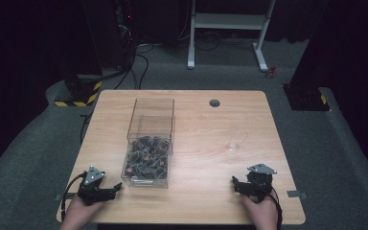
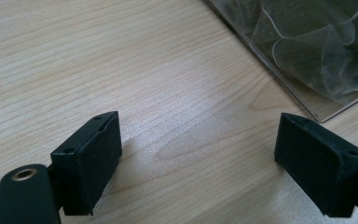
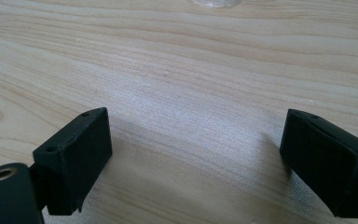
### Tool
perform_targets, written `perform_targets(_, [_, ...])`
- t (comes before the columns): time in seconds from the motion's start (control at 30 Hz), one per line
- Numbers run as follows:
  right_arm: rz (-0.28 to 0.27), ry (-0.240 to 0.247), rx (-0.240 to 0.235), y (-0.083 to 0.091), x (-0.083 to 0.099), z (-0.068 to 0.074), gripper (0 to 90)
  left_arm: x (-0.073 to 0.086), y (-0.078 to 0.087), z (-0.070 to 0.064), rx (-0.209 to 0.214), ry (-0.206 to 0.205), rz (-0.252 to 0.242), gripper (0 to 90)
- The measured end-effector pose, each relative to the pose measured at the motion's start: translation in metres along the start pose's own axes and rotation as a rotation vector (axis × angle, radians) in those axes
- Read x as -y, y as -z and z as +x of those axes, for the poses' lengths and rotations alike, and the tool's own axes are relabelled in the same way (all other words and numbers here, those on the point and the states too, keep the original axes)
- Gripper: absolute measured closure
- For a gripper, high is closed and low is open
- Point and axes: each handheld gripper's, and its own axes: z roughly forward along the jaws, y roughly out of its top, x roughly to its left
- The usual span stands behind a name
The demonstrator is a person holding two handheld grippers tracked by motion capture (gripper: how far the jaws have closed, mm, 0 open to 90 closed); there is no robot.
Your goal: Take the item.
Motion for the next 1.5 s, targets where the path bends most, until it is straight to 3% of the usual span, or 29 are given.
perform_targets(1.2, [-0.002,0.002,-0.010,0.0006,0.0006,-0.0006,9.2,0.0001,0.0001,-0.0001,0.002,0.003,-0.001,15.2])
perform_targets(1.5, [-0.017,0.012,-0.020,0.0035,0.0000,-0.0007,13.6,0.0001,0.0000,-0.0001,0.002,0.003,-0.001,15.2])
